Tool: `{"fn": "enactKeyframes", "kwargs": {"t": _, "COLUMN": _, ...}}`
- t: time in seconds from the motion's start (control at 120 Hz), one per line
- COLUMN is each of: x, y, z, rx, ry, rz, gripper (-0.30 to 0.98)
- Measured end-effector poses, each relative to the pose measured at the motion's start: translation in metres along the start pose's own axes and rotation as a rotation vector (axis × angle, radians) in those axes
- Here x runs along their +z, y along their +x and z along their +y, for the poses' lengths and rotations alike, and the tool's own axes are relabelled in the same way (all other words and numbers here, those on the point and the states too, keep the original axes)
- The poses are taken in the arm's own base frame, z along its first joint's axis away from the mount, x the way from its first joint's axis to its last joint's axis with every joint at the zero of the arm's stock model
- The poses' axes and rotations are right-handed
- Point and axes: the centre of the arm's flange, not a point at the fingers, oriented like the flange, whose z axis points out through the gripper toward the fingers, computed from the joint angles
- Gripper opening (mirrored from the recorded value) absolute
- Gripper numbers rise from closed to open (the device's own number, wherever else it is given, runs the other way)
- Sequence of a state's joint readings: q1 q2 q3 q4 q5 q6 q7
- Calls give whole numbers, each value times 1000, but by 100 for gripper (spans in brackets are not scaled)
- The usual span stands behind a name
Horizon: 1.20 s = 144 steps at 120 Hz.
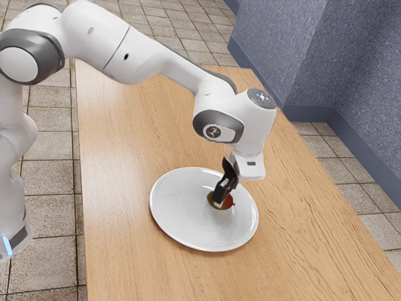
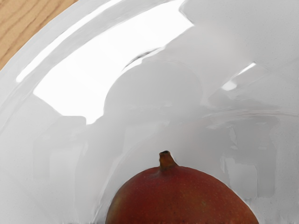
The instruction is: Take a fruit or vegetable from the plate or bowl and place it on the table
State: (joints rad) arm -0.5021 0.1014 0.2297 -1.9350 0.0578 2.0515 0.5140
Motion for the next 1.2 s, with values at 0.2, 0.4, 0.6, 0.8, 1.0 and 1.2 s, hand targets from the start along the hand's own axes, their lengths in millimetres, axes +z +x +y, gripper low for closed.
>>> {"fn": "enactKeyframes", "kwargs": {"t": 0.2, "x": 18, "y": 2, "z": 2, "rx": 22, "ry": -44, "rz": -10, "gripper": 53}}
{"fn": "enactKeyframes", "kwargs": {"t": 0.4, "x": 10, "y": 2, "z": -2, "rx": 17, "ry": -58, "rz": 22, "gripper": 22}}
{"fn": "enactKeyframes", "kwargs": {"t": 0.6, "x": -10, "y": -36, "z": -57, "rx": -85, "ry": -38, "rz": 62, "gripper": 25}}
{"fn": "enactKeyframes", "kwargs": {"t": 0.8, "x": -2, "y": -148, "z": -171, "rx": -353, "ry": -28, "rz": 52, "gripper": 25}}
{"fn": "enactKeyframes", "kwargs": {"t": 1.0, "x": -6, "y": -160, "z": -185, "rx": -382, "ry": -21, "rz": 60, "gripper": 41}}
{"fn": "enactKeyframes", "kwargs": {"t": 1.2, "x": -43, "y": -148, "z": -190, "rx": -465, "ry": -36, "rz": 180, "gripper": 62}}
